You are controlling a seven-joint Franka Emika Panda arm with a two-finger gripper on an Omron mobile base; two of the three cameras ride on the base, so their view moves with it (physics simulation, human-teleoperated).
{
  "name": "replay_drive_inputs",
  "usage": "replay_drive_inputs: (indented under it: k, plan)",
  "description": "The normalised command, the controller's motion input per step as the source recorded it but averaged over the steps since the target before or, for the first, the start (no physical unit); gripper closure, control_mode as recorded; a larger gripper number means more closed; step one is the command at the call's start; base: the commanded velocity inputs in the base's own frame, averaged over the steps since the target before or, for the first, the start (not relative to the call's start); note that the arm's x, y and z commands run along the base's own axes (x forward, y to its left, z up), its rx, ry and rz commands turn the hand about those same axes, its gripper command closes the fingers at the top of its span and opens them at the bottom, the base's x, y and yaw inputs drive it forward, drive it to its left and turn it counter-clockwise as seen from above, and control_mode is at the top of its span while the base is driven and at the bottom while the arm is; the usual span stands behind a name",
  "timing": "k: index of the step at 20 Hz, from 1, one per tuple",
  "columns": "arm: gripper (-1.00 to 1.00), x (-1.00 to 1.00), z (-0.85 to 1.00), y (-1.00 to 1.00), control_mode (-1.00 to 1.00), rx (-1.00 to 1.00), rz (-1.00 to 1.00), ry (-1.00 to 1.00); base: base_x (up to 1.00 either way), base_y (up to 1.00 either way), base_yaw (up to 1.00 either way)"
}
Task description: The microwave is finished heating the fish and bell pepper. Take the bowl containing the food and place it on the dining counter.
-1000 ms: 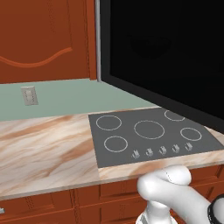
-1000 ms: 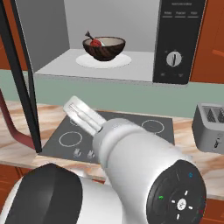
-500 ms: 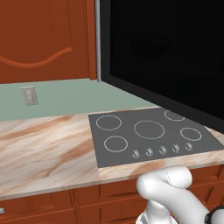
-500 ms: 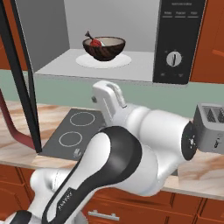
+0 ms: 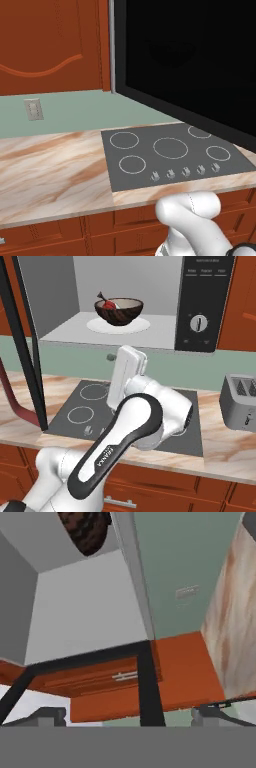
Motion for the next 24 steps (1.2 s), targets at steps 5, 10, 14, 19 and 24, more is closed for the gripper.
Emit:
replay_drive_inputs:
  k: [5,10,14,19,24]
  plan:
    - [-1.0,0.04,0.19,0.42,-1.0,0.34,0.41,0.29,0.0,0.0,0.0]
    - [-1.0,-0.14,0.36,0.44,-1.0,0.08,0.42,0.19,0.0,0.0,0.0]
    - [-1.0,-0.62,0.44,0.44,-1.0,0.0,0.4,0.07,0.0,0.0,0.0]
    - [-1.0,-0.95,0.32,0.72,-1.0,-0.02,0.27,-0.03,0.0,0.0,0.0]
    - [-1.0,-1.0,0.05,0.98,-1.0,0.0,0.16,-0.11,0.0,0.0,0.0]
